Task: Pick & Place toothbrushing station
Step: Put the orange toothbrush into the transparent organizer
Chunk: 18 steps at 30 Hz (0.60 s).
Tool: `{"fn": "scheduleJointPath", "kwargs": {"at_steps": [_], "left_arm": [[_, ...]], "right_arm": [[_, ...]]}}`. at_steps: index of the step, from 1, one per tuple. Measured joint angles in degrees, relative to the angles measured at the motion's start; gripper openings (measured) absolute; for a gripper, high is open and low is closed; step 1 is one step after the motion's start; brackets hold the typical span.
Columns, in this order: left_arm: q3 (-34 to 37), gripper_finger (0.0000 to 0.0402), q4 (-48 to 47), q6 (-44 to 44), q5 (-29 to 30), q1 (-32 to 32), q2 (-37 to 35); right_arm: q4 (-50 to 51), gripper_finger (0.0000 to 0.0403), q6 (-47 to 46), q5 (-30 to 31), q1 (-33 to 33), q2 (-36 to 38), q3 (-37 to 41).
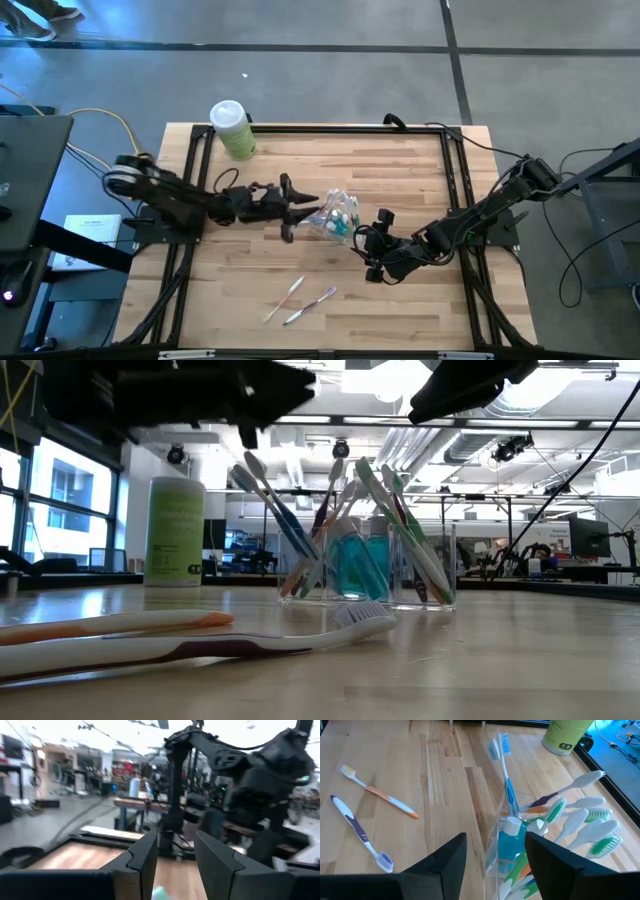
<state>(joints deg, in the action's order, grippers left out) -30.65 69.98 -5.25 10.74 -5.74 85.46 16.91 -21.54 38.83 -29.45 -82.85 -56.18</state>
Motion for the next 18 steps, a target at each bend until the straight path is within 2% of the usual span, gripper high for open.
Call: {"fn": "scheduleJointPath", "kwargs": {"at_steps": [6, 10, 13, 18], "left_arm": [[0.00, 0.0124, -17.12, -3.65, -0.37, -4.86, -10.74], [-0.02, 0.0124, -28.31, -4.12, -0.47, -10.74, -16.16], [-0.02, 0.0124, -34.58, -2.01, 3.31, -16.67, -17.58], [-0.02, 0.0124, -40.59, -0.87, 14.07, -27.43, -16.21]], "right_arm": [[0.02, 0.0193, 0.40, -0.06, 0.00, 0.00, 0.00], [0.01, 0.0193, 0.38, -0.12, 0.00, 0.00, -0.01], [0.02, 0.0193, -0.09, -0.26, 0.00, 0.00, 0.00], [-0.02, 0.0193, -0.82, -0.26, 0.00, 0.00, -0.01]]}}
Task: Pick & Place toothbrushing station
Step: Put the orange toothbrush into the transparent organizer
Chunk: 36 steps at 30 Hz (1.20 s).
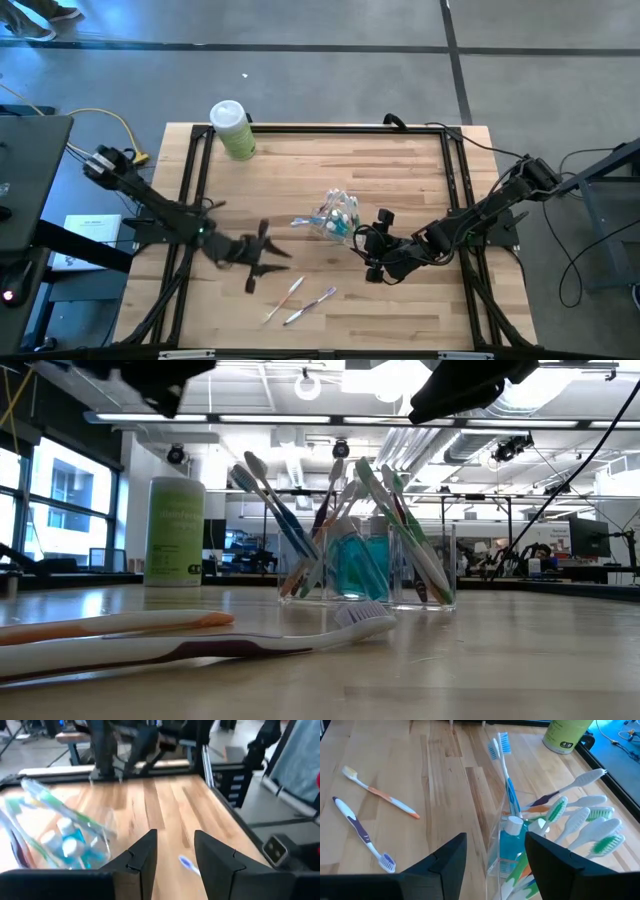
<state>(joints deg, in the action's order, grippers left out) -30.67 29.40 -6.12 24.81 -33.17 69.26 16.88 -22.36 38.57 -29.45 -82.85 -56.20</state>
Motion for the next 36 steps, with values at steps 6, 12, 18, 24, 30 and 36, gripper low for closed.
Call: {"fn": "scheduleJointPath", "kwargs": {"at_steps": [6, 12, 18, 24, 30, 36], "left_arm": [[0.00, 0.0124, -3.39, -6.88, 10.21, -8.65, 2.30], [-4.18, 0.0124, -11.91, -11.97, 15.53, -11.90, 6.25], [-12.12, 0.0125, -14.39, -8.54, 15.85, -12.55, 12.58], [-21.24, 0.0125, -31.57, -23.81, 14.63, -12.51, 18.47], [-28.14, 0.0125, -45.14, -37.11, 9.70, -12.48, 22.84], [-31.01, 0.0125, -55.93, -49.50, 3.03, -10.33, 25.13]], "right_arm": [[-1.27, 0.0193, -0.30, -0.02, 0.00, 0.00, 0.01], [-2.26, 0.0193, -0.33, -0.12, 0.00, 0.00, -0.01], [-2.22, 0.0193, -1.96, -1.51, 0.00, 0.00, -0.01], [-2.23, 0.0193, -2.05, -1.63, -0.55, 0.00, -0.01], [-2.25, 0.0193, -2.45, -2.96, -0.55, 0.00, -0.01], [-2.27, 0.0193, -2.90, -3.19, -0.55, 0.00, -0.01]]}}
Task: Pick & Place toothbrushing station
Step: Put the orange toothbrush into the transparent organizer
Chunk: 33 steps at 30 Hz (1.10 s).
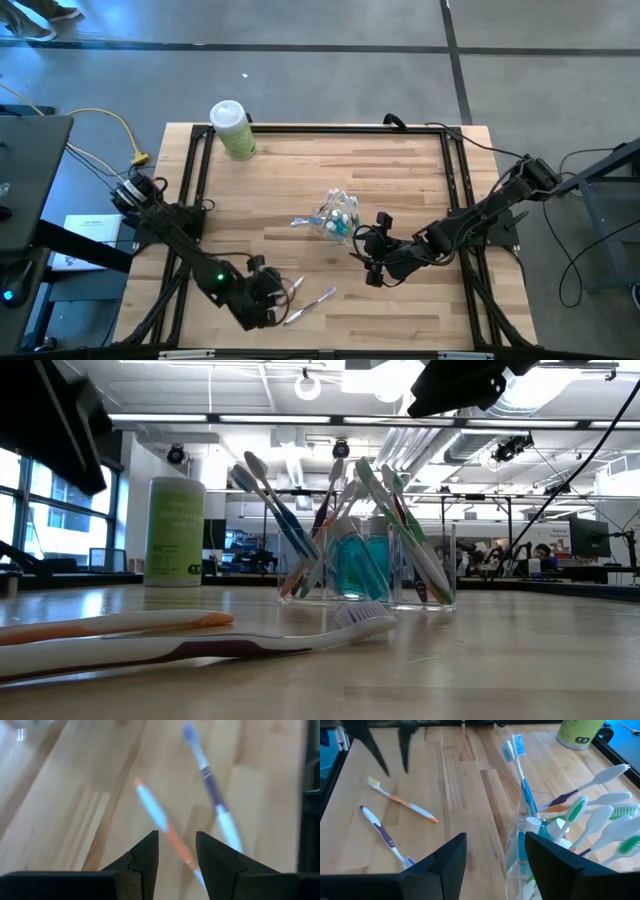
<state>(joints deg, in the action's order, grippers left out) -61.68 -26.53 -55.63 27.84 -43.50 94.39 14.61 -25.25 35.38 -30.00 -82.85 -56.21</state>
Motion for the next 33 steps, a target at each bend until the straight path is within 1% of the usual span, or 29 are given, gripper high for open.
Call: {"fn": "scheduleJointPath", "kwargs": {"at_steps": [2, 4, 8, 16, 26, 29, 33], "left_arm": [[-0.01, 0.0125, -1.62, -2.57, -3.42, 1.27, 0.60], [-0.03, 0.0125, -1.15, -4.39, -7.20, 2.65, 1.75], [-0.08, 0.0125, 0.18, -4.88, -12.28, 4.17, 3.78], [-0.16, 0.0125, 2.66, -8.33, -12.78, 5.18, 4.16], [-0.16, 0.0127, 3.00, -11.71, -12.70, 6.74, 4.20], [-0.16, 0.0142, 3.02, -13.37, -12.73, 6.97, 4.20], [-0.16, 0.0175, 3.02, -15.06, -12.70, 6.97, 4.20]], "right_arm": [[-0.13, 0.0193, 0.00, 0.00, -0.01, 0.00, 0.00], [-0.07, 0.0193, 0.00, -0.07, -0.01, 0.00, 0.00], [-0.09, 0.0193, 0.04, -0.91, 0.00, 0.00, 0.00], [-0.09, 0.0193, 0.65, -2.45, -0.02, 0.00, 0.00], [-0.07, 0.0193, 0.65, -3.94, -0.41, 0.00, 0.00], [-0.06, 0.0193, 0.65, -4.02, -0.39, 0.00, 0.00], [-0.04, 0.0193, 0.65, -4.04, -0.39, 0.00, 0.00]]}}
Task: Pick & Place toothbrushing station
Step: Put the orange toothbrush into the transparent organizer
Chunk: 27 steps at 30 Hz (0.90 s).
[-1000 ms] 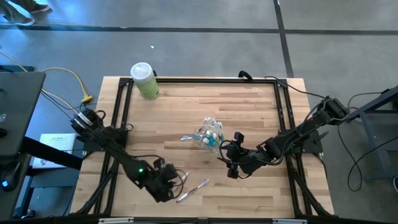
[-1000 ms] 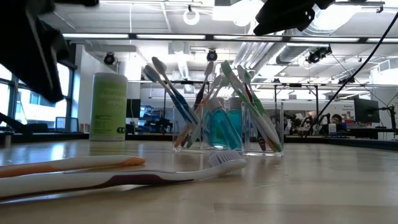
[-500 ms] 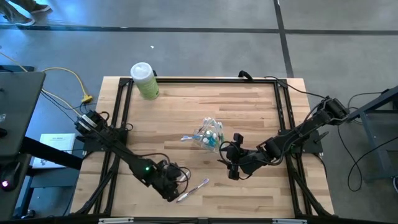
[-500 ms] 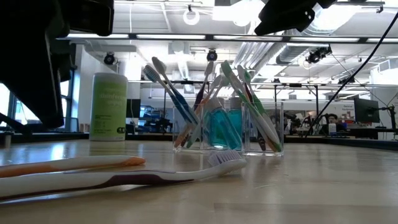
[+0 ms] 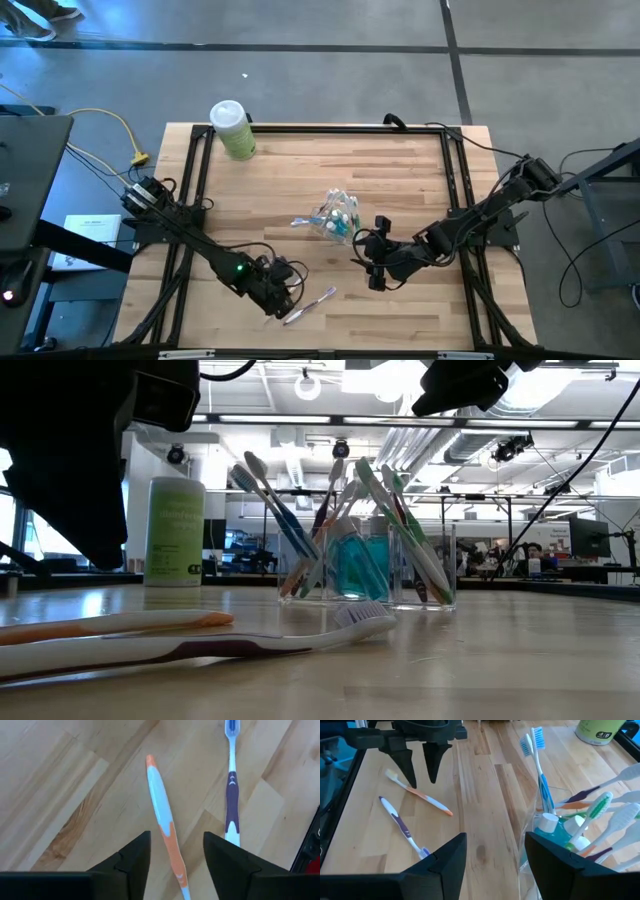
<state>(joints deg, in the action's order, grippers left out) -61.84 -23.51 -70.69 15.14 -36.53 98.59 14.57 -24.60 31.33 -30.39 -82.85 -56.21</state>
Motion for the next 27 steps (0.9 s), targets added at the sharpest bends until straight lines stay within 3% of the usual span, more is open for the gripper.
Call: {"fn": "scheduleJointPath", "kwargs": {"at_steps": [6, 13, 27], "left_arm": [[0.02, 0.0199, -0.01, -2.20, -0.09, 0.07, 0.05], [0.09, 0.0200, 1.39, -4.21, -5.13, 0.82, 2.69], [-0.15, 0.0194, 2.68, -0.58, -8.39, 2.58, 6.78]], "right_arm": [[0.00, 0.0193, 0.00, -0.04, -0.67, 0.00, 0.00], [-0.09, 0.0193, -0.09, 0.00, -1.92, 0.00, 0.00], [-0.24, 0.0193, -0.22, 0.00, -1.92, 0.00, 0.00]]}}
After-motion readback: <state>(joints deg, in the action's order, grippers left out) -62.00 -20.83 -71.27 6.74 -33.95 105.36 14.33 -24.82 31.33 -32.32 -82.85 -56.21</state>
